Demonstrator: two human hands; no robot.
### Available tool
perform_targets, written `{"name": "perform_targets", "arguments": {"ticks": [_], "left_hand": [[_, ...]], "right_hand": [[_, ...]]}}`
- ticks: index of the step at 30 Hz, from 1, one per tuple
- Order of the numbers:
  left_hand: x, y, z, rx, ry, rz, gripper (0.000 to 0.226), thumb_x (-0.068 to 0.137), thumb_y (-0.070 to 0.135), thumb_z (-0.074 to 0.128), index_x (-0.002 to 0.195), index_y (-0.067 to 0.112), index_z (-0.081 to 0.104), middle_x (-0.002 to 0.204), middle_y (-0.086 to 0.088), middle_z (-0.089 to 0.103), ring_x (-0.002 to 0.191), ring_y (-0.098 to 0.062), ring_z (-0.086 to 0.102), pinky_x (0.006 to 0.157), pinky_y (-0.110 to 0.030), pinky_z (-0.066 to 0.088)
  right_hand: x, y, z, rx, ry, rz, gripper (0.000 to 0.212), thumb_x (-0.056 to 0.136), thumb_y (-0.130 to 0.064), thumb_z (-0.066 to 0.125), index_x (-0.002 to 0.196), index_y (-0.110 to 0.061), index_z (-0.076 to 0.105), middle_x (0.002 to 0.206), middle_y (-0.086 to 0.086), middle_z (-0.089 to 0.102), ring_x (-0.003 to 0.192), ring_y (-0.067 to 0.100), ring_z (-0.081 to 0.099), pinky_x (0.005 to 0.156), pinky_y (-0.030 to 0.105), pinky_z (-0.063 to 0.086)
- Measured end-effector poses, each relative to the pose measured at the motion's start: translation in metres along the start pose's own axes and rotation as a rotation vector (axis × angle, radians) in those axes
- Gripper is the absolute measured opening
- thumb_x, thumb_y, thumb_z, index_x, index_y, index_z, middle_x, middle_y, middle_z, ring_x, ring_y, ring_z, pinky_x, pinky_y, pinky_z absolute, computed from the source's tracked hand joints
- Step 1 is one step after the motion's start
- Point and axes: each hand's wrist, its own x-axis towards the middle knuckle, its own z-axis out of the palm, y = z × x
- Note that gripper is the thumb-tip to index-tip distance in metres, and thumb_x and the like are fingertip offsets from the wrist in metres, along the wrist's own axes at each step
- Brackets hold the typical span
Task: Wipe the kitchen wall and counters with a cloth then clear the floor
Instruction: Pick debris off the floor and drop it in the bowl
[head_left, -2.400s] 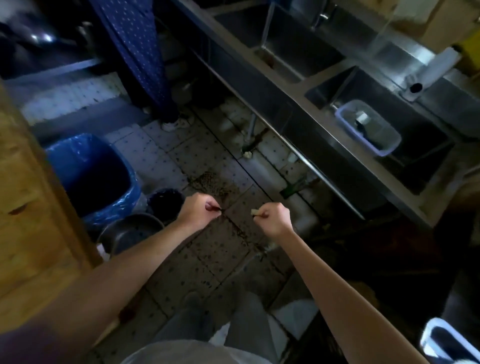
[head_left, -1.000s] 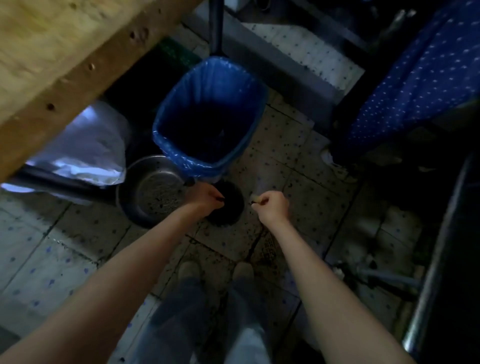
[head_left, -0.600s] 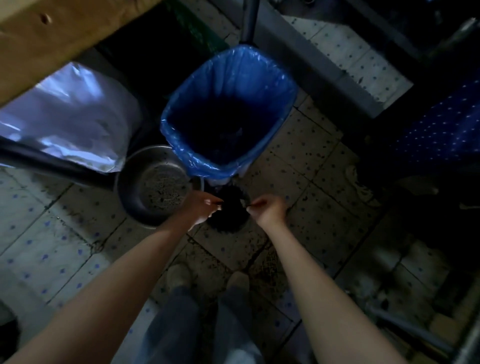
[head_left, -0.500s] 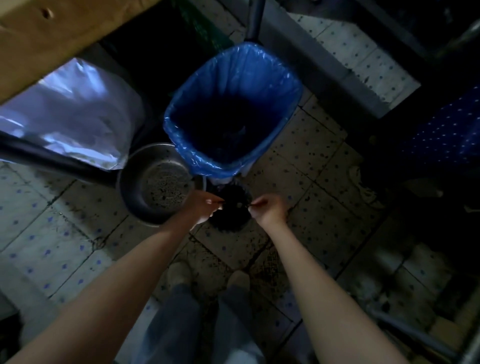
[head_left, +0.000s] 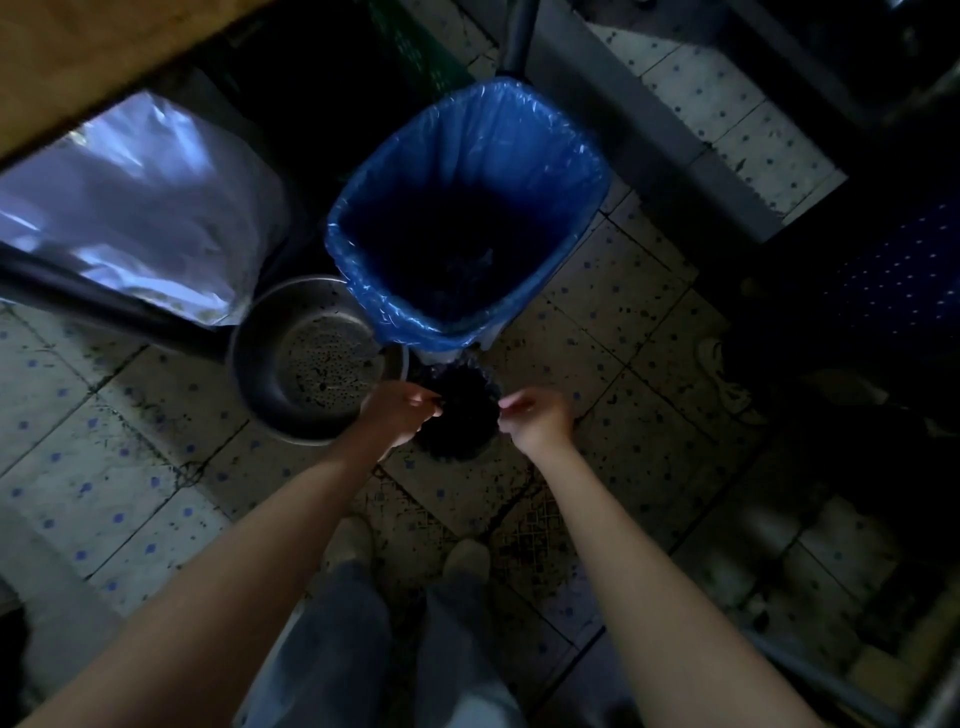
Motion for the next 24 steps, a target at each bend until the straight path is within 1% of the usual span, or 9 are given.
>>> {"name": "perform_targets", "arguments": {"ticks": [3, 5, 7, 11, 14, 16, 19, 21, 24], "left_hand": [[-0.004, 0.001, 0.003, 0.019, -0.011, 0.004, 0.024, 0.09, 0.011, 0.06, 0.113, 0.003, 0.065, 0.105, -0.01, 0.066, 0.076, -0.017, 0.057, 0.06, -0.019, 0.044], [-0.004, 0.001, 0.005, 0.008, -0.01, -0.009, 0.024, 0.093, 0.009, 0.056, 0.115, 0.004, 0.064, 0.11, -0.01, 0.066, 0.075, -0.016, 0.058, 0.061, -0.019, 0.044], [-0.003, 0.0, 0.006, -0.001, 0.001, -0.019, 0.023, 0.094, 0.005, 0.053, 0.113, 0.005, 0.065, 0.111, -0.011, 0.067, 0.072, -0.013, 0.057, 0.06, -0.019, 0.045], [-0.001, -0.001, 0.009, -0.005, 0.005, -0.018, 0.02, 0.093, 0.002, 0.051, 0.103, 0.006, 0.068, 0.108, -0.013, 0.068, 0.088, -0.017, 0.061, 0.062, -0.019, 0.047], [0.001, -0.001, 0.011, -0.013, 0.01, -0.008, 0.018, 0.092, 0.004, 0.055, 0.102, 0.007, 0.069, 0.105, -0.013, 0.067, 0.086, -0.017, 0.059, 0.062, -0.019, 0.046], [0.001, -0.001, 0.011, -0.005, 0.004, -0.004, 0.017, 0.09, 0.005, 0.058, 0.103, 0.007, 0.069, 0.105, -0.013, 0.067, 0.085, -0.017, 0.059, 0.063, -0.021, 0.047], [-0.001, -0.003, 0.009, 0.039, -0.008, 0.01, 0.02, 0.087, 0.005, 0.062, 0.106, 0.009, 0.069, 0.106, -0.014, 0.068, 0.085, -0.017, 0.06, 0.074, -0.026, 0.049], [-0.007, -0.001, 0.006, 0.041, -0.028, 0.009, 0.023, 0.086, 0.005, 0.063, 0.109, 0.009, 0.068, 0.107, -0.013, 0.068, 0.087, -0.018, 0.061, 0.08, -0.027, 0.05], [-0.019, 0.006, -0.004, 0.029, -0.056, 0.008, 0.028, 0.086, 0.003, 0.064, 0.113, 0.007, 0.065, 0.109, -0.013, 0.067, 0.093, -0.019, 0.062, 0.085, -0.031, 0.051]], "right_hand": [[-0.002, 0.005, 0.003, 0.372, -0.009, 0.095, 0.054, 0.088, 0.009, 0.031, 0.039, -0.006, 0.049, 0.046, 0.009, 0.05, 0.065, 0.022, 0.044, 0.063, 0.028, 0.034], [-0.002, 0.008, 0.002, 0.317, 0.008, 0.103, 0.057, 0.086, 0.012, 0.028, 0.035, -0.004, 0.046, 0.055, 0.011, 0.045, 0.064, 0.022, 0.042, 0.062, 0.028, 0.033], [-0.003, 0.009, -0.001, 0.36, 0.006, 0.106, 0.051, 0.086, 0.011, 0.028, 0.041, -0.003, 0.048, 0.062, 0.011, 0.045, 0.064, 0.023, 0.044, 0.065, 0.03, 0.037], [-0.004, 0.005, -0.005, 0.447, 0.015, 0.188, 0.035, 0.089, 0.006, 0.03, 0.059, -0.003, 0.047, 0.068, 0.014, 0.048, 0.068, 0.026, 0.048, 0.091, 0.042, 0.042], [-0.005, 0.004, -0.006, 0.433, 0.017, 0.162, 0.036, 0.088, 0.011, 0.031, 0.059, -0.002, 0.049, 0.07, 0.014, 0.05, 0.069, 0.026, 0.05, 0.081, 0.04, 0.044], [-0.008, 0.002, -0.007, 0.446, 0.009, 0.173, 0.038, 0.088, 0.011, 0.03, 0.058, -0.003, 0.048, 0.069, 0.013, 0.049, 0.07, 0.025, 0.049, 0.085, 0.042, 0.042], [-0.008, 0.004, -0.01, 0.263, -0.005, 0.114, 0.036, 0.086, 0.018, 0.04, 0.059, -0.004, 0.051, 0.073, 0.014, 0.053, 0.085, 0.031, 0.055, 0.09, 0.046, 0.045], [-0.012, 0.004, -0.012, 0.022, -0.014, 0.05, 0.032, 0.08, 0.018, 0.055, 0.061, -0.006, 0.054, 0.08, 0.015, 0.061, 0.096, 0.032, 0.06, 0.094, 0.043, 0.048], [-0.026, -0.004, -0.02, -0.217, -0.029, -0.024, 0.022, 0.078, 0.01, 0.067, 0.07, -0.009, 0.059, 0.095, 0.013, 0.067, 0.096, 0.024, 0.064, 0.093, 0.033, 0.049]]}}
